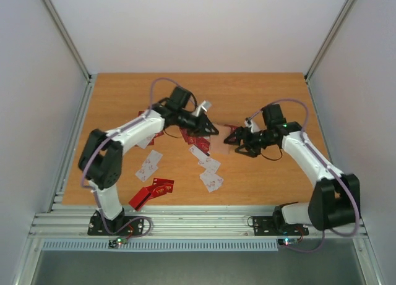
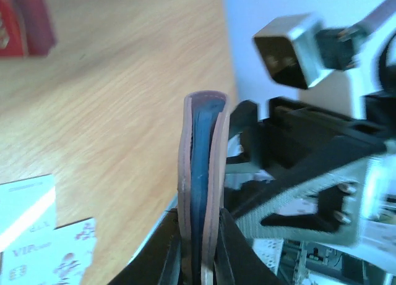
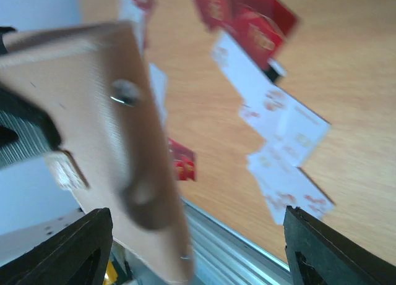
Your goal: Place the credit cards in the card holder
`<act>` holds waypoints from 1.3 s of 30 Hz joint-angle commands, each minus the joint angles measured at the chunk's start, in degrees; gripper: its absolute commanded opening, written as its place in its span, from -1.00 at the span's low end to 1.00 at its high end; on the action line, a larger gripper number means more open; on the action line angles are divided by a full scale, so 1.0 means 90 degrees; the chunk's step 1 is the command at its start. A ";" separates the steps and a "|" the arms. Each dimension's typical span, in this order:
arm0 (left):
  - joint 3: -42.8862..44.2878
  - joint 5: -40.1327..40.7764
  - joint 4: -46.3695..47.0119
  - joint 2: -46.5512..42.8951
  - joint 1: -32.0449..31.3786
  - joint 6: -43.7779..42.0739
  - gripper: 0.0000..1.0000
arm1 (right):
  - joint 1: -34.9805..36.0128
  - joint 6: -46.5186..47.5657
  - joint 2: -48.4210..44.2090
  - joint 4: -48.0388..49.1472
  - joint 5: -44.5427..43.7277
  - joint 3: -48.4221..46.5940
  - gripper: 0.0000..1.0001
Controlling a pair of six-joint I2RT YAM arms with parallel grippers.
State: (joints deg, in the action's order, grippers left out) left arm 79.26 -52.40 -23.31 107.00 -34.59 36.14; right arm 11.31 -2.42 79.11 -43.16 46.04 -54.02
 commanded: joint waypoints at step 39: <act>0.0508 0.1460 0.0815 -0.3158 0.0542 -0.2559 -0.99 | -0.0242 -0.4092 -0.0369 -0.1380 0.1118 -0.3806 0.65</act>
State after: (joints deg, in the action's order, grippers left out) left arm 88.60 -46.78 -23.86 82.17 -29.39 26.20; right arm 9.21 -31.86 75.05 -44.31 58.89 -88.07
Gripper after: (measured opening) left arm 0.120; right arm 0.831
